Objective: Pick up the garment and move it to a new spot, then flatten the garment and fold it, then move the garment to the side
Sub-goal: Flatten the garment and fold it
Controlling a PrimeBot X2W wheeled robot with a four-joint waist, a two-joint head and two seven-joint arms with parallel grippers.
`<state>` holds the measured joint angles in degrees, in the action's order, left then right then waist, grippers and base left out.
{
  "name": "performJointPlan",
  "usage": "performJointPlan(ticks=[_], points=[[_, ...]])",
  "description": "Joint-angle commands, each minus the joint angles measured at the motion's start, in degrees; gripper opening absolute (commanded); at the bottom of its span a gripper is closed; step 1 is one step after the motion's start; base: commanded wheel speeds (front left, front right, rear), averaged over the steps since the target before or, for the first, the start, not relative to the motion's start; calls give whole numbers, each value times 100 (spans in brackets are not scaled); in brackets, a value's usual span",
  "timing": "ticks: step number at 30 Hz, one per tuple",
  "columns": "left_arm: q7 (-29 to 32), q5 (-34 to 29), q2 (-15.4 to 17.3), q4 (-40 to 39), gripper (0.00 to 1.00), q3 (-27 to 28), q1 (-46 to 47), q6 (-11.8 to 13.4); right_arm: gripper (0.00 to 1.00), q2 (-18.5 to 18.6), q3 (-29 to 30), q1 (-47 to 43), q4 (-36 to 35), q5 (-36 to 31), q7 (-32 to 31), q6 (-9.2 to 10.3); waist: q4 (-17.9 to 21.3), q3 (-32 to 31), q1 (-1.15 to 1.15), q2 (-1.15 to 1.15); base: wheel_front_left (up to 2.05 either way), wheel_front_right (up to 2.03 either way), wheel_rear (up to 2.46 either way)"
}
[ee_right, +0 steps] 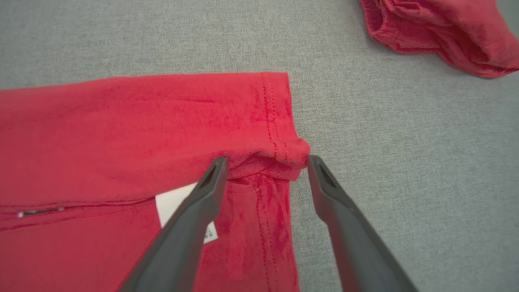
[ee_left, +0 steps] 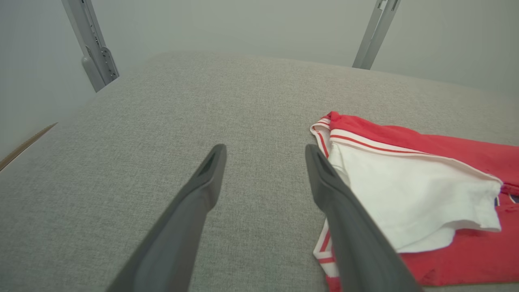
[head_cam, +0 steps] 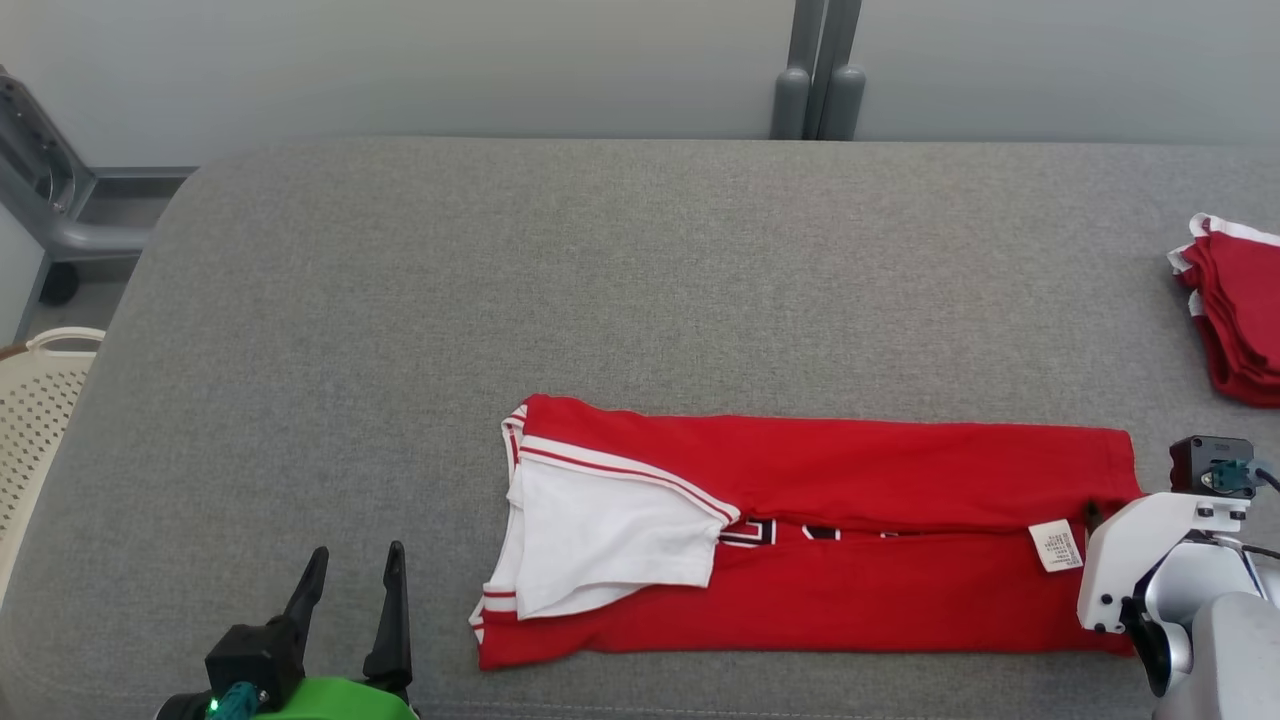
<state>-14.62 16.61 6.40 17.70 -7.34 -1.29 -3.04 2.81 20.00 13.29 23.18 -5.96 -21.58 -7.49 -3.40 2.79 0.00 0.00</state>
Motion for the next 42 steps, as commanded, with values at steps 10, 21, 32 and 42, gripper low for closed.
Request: performJointPlan(ticks=[10,21,32,42], points=[[-8,29,88,94,100,-88,254,-47,100,17,361,226,603,-166,70,2,-130,275,0,0,0,0,0],[9,64,141,216,100,-166,291,-69,100,2,532,321,1204,-198,70,2,-190,256,0,0,0,0,0],[-15,138,153,297,100,-168,90,-4,100,19,283,127,672,151,-201,2,-25,-59,0,0,0,0,0],[-38,179,143,257,100,-182,67,23,100,15,199,-375,-1233,402,-1018,2,74,-99,0,0,0,0,0]])
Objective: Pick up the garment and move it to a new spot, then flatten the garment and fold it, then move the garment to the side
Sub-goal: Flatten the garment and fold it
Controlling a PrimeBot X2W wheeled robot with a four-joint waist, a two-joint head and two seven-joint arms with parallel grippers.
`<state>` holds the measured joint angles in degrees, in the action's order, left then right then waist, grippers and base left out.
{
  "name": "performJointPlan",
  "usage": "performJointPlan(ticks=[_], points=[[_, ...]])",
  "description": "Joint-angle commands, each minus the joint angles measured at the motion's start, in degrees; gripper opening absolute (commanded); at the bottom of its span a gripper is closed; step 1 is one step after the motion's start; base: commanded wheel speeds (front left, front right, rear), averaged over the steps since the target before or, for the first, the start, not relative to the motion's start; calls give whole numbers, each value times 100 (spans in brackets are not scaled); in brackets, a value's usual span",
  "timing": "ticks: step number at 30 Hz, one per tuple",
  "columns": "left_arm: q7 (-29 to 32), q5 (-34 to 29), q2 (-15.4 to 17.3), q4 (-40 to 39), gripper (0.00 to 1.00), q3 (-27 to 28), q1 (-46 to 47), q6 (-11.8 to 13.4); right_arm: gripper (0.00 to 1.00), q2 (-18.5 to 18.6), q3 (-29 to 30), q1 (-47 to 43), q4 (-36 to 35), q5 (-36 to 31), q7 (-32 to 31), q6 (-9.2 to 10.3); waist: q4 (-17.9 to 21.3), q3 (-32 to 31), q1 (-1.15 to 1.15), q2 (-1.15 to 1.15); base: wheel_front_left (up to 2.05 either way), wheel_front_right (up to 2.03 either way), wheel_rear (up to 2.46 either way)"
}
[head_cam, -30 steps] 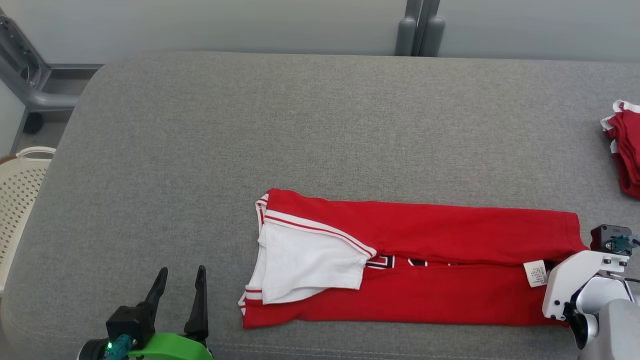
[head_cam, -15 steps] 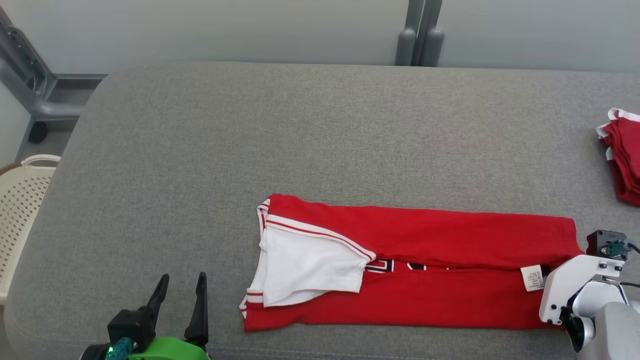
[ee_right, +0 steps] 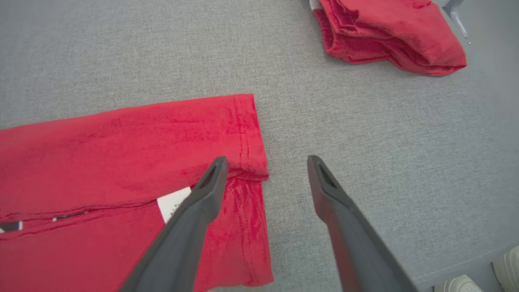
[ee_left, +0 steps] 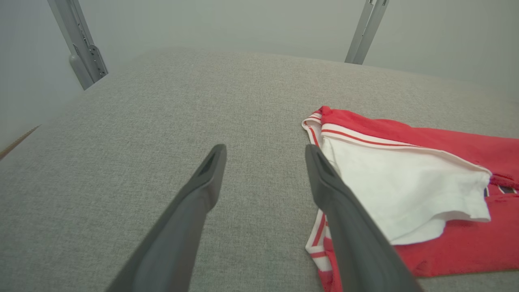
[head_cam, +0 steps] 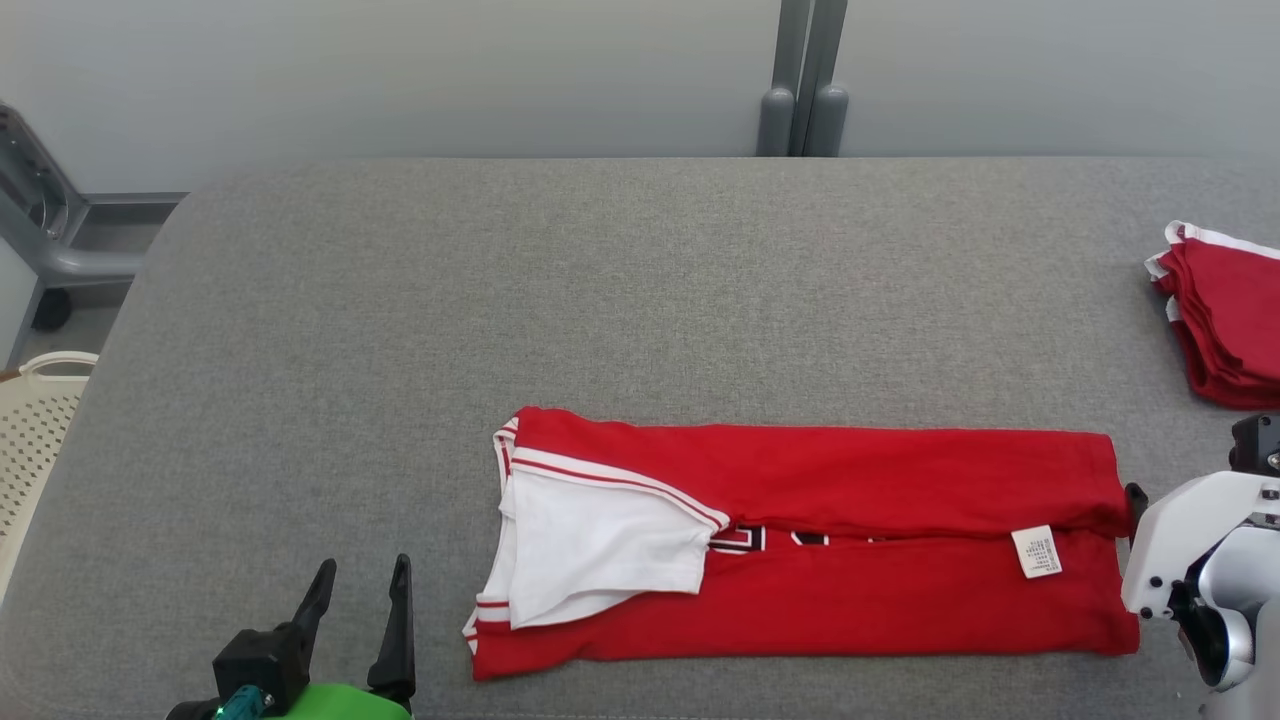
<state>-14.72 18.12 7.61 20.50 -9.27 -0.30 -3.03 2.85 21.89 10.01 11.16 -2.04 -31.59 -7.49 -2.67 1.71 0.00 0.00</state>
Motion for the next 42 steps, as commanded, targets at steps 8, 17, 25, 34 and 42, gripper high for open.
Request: performJointPlan(ticks=[8,17,25,34,42], points=[[-40,26,10,-39,100,-38,130,-9,100,12,56,80,-194,8,-146,2,-90,238,0,0,0,0,0],[-52,23,-9,25,100,-78,291,-34,100,14,214,263,308,-95,65,2,-227,468,0,0,0,0,0],[-52,41,-2,79,100,-61,344,-38,100,14,300,287,659,-175,190,2,-240,521,0,0,0,0,0],[-52,-1,22,95,100,-87,429,-59,100,8,252,447,1247,-57,164,2,-257,655,0,0,0,0,0],[-52,-12,32,118,100,-87,426,-57,0,-25,219,503,1646,130,110,0,-299,651,0,0,0,0,0]])
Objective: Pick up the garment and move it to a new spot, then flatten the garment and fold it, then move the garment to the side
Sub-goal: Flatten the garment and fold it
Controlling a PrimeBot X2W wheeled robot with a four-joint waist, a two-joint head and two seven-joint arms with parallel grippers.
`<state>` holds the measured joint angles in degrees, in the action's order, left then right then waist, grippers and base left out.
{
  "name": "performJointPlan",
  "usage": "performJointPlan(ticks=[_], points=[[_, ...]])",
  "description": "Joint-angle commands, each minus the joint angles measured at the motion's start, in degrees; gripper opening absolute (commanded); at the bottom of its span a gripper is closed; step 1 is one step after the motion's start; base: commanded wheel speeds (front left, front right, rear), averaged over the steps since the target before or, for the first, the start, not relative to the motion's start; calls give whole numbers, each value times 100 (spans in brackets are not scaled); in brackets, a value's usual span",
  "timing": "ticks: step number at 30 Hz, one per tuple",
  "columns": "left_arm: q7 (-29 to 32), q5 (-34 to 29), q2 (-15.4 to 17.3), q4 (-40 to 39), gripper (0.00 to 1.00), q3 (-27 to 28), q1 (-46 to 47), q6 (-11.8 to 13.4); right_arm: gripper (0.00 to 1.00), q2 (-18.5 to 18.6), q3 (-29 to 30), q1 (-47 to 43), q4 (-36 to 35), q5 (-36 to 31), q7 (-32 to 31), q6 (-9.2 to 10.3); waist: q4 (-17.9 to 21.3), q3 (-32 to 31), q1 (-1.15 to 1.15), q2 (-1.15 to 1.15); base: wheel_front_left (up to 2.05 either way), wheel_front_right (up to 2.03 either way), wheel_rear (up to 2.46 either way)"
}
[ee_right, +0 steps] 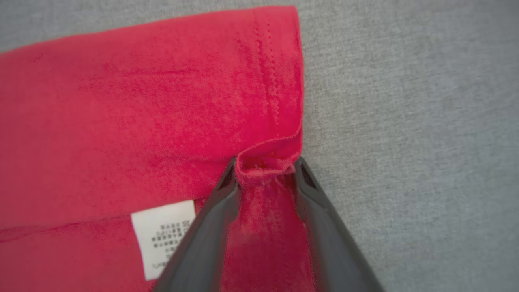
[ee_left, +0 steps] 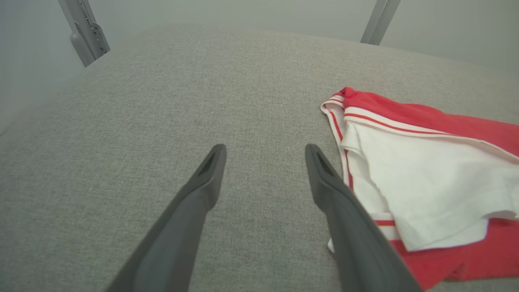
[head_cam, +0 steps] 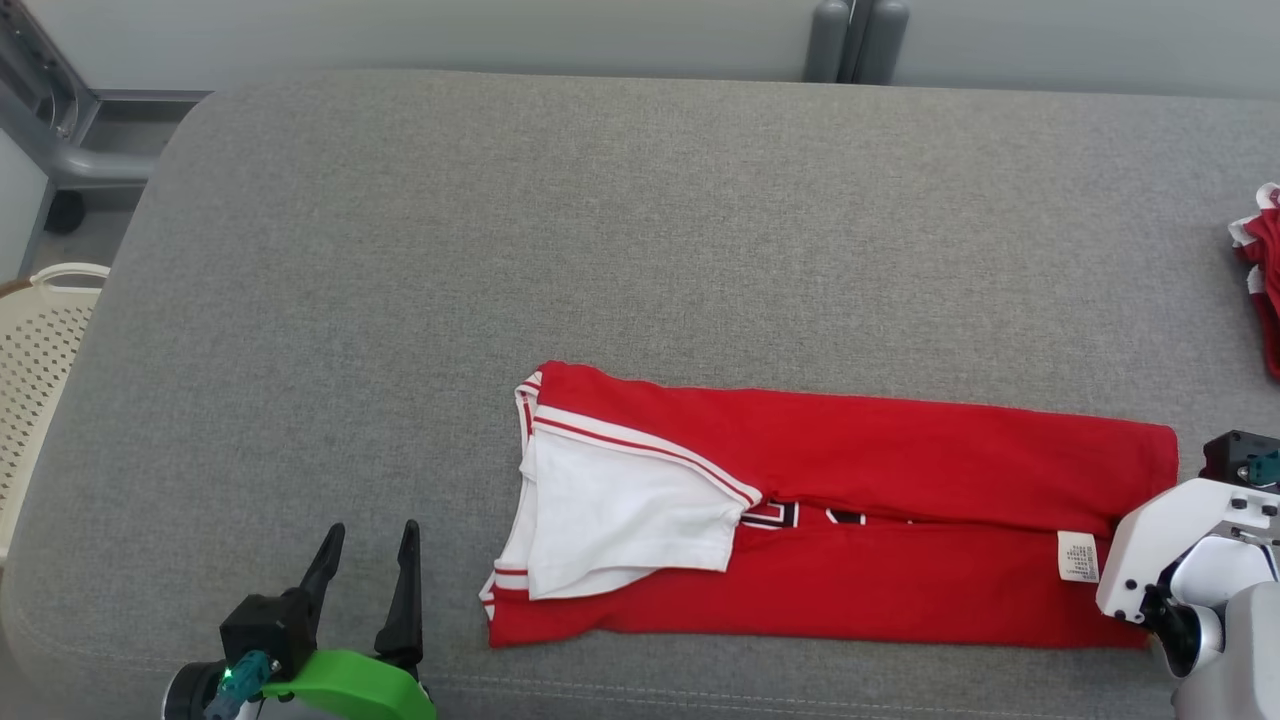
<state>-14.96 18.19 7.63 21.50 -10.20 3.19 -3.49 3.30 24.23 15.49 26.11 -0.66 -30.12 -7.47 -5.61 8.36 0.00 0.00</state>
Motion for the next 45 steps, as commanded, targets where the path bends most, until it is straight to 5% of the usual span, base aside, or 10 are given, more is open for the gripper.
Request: performJointPlan(ticks=[1,31,38,45], points=[[-29,-18,29,21,100,7,65,-9,0,-66,4,-52,178,-16,-46,-1,-7,-29,0,0,0,0,0],[-29,53,-10,-8,100,-2,-283,51,0,-19,1521,264,-1151,-1272,97,5,139,-556,0,0,0,0,0],[-29,84,-33,27,100,-2,-295,63,0,-31,872,117,-1292,-1057,-140,3,107,-682,0,0,0,0,0],[-29,108,-66,49,100,-13,-354,58,0,-30,-466,-133,-1393,-395,-526,3,62,-799,0,0,0,0,0]])
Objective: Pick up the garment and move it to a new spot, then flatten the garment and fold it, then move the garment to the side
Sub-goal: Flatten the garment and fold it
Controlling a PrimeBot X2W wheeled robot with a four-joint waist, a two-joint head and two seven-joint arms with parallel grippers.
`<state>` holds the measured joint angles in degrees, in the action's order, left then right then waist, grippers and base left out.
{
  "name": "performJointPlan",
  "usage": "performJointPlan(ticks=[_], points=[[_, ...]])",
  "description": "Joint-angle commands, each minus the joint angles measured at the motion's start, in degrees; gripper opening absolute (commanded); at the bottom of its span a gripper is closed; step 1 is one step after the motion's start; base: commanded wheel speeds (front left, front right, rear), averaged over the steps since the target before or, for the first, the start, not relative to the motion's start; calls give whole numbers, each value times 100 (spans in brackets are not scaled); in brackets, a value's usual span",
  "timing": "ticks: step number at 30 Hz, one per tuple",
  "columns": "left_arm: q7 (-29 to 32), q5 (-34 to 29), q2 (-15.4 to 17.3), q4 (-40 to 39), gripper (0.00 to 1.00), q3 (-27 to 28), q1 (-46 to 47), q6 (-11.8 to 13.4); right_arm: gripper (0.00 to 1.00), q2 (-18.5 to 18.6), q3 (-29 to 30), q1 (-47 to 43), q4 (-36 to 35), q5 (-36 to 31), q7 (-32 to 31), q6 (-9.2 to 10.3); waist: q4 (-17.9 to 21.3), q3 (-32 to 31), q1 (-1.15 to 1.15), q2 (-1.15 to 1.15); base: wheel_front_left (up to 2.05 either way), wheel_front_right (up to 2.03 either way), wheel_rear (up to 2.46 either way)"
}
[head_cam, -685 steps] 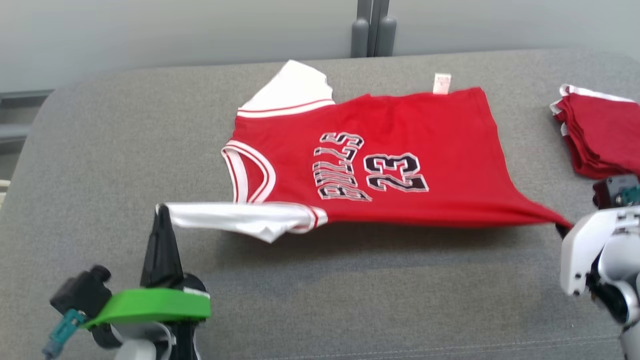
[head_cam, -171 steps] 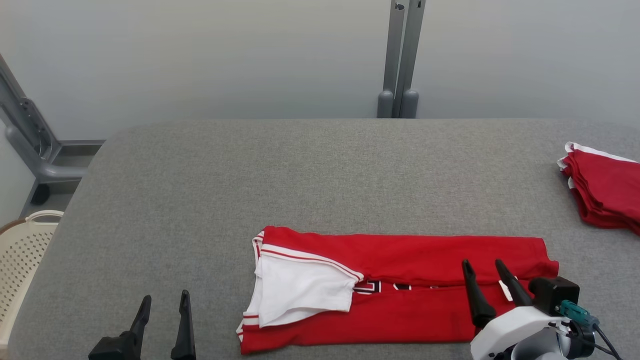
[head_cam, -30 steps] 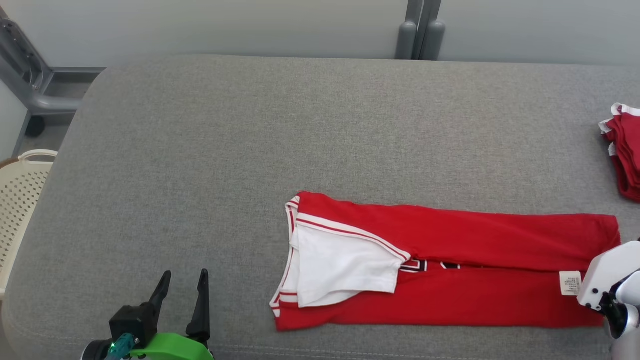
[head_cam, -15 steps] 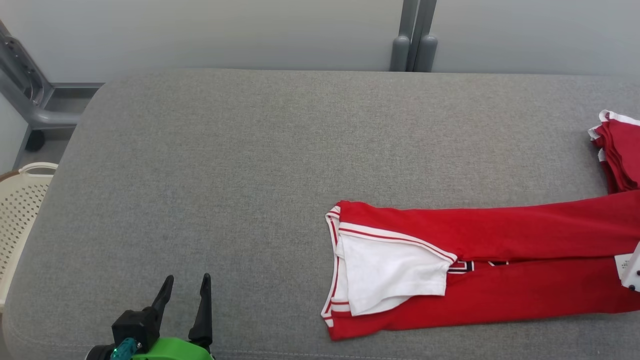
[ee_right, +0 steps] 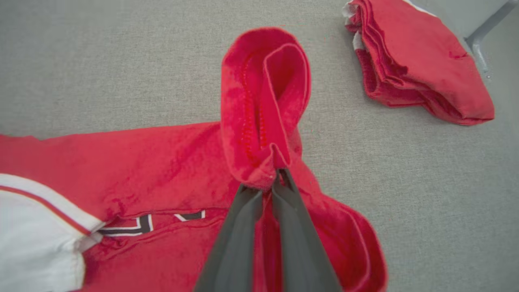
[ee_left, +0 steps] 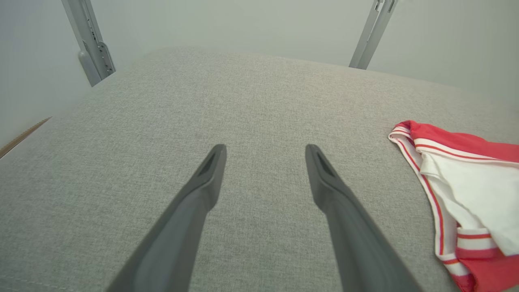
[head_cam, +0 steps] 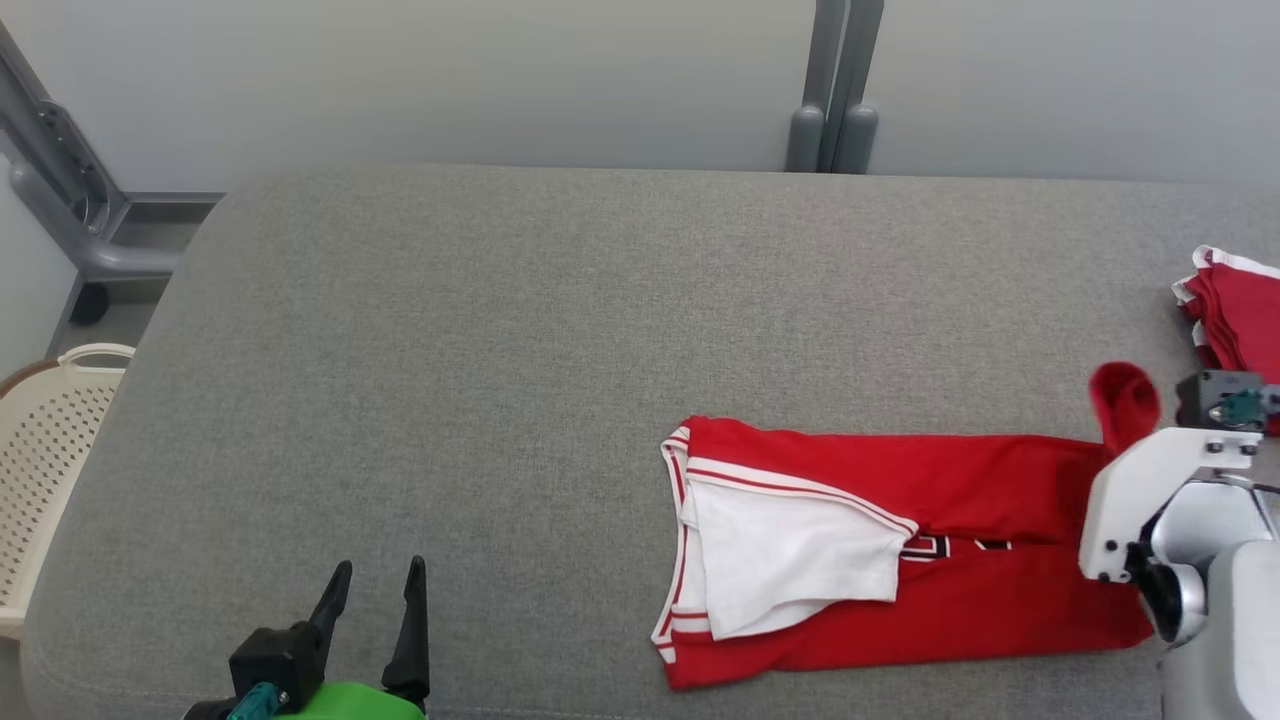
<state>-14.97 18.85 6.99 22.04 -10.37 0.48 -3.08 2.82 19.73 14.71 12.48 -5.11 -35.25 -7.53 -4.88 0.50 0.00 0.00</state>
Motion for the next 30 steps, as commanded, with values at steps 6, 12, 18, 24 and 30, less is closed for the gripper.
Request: performJointPlan(ticks=[6,12,18,24,30], points=[[-28,45,-14,0,100,3,-61,-1,0,21,-1037,-34,59,849,-176,10,-48,-36,0,0,0,0,0],[-28,36,-16,-18,100,6,-31,-19,0,18,-1972,161,361,1376,-99,9,-90,-27,0,0,0,0,0],[-24,11,-29,13,100,-22,-25,-47,0,14,-2719,393,793,1894,115,8,-174,-52,0,0,0,0,0],[-23,6,-41,47,100,-50,-59,-59,0,15,-3161,600,1158,2226,317,8,-261,-90,0,0,0,0,0],[-23,12,-72,81,100,-85,-114,-58,0,14,-3450,856,1636,2446,528,7,-380,-119,0,0,0,0,0]])
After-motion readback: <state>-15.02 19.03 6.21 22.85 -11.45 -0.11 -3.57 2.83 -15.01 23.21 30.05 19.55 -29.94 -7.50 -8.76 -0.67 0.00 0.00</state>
